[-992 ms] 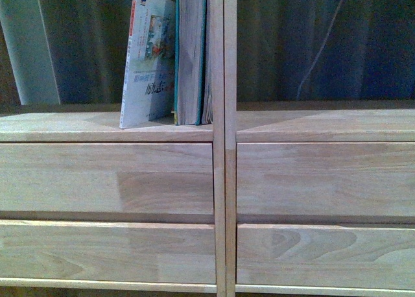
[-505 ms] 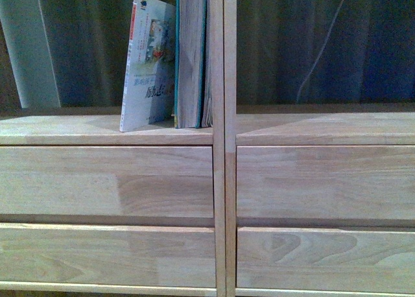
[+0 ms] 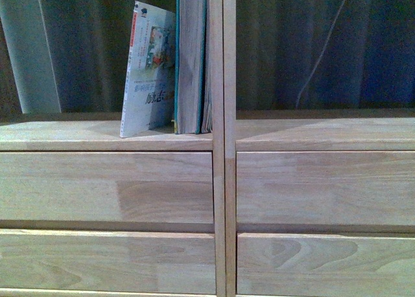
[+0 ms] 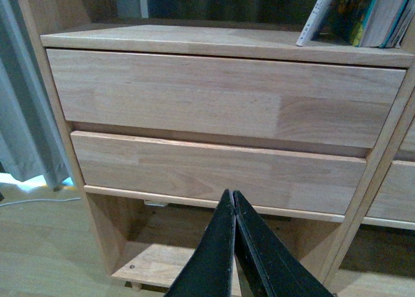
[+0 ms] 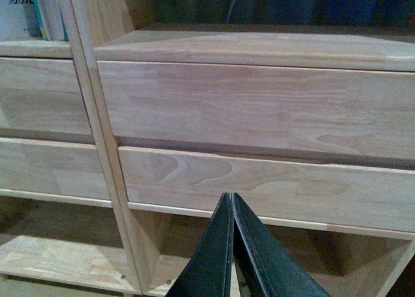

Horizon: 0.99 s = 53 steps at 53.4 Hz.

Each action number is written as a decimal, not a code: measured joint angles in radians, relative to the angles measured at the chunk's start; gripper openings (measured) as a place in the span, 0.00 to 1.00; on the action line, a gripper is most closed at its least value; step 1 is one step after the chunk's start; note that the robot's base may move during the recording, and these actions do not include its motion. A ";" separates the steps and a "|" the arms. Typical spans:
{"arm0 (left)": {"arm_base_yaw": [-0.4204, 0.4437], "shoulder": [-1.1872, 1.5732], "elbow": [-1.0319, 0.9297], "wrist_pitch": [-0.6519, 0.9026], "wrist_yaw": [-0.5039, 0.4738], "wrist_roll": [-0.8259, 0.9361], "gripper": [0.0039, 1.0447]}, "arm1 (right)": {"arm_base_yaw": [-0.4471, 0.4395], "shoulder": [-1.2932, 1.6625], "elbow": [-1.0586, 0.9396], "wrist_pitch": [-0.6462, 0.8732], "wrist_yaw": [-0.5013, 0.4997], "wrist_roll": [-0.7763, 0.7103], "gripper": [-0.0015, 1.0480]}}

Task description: Organize books on shelf

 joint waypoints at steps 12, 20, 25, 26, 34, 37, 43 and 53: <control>0.000 -0.180 0.000 -0.191 0.000 0.002 0.02 | 0.000 -0.002 0.000 0.000 0.000 0.000 0.03; 0.000 -0.190 0.000 -0.197 0.000 0.002 0.02 | 0.000 -0.003 0.000 0.000 -0.001 0.000 0.03; 0.000 -0.191 0.000 -0.197 0.000 0.002 0.02 | 0.000 -0.003 0.000 0.000 -0.001 0.000 0.03; 0.000 -0.191 0.000 -0.197 0.000 0.001 0.02 | 0.000 -0.003 0.000 0.000 -0.001 0.000 0.03; 0.000 -0.191 0.000 -0.197 0.000 0.002 0.02 | 0.000 -0.003 0.000 0.000 -0.001 0.000 0.03; 0.000 -0.191 0.000 -0.197 0.000 0.002 0.06 | 0.000 -0.003 0.000 0.000 -0.001 -0.002 0.06; 0.000 -0.191 0.000 -0.197 0.000 0.002 0.25 | 0.000 -0.003 0.000 0.000 -0.001 -0.002 0.24; 0.000 -0.191 0.000 -0.197 0.000 0.002 0.53 | 0.000 -0.003 0.000 0.000 -0.001 -0.002 0.52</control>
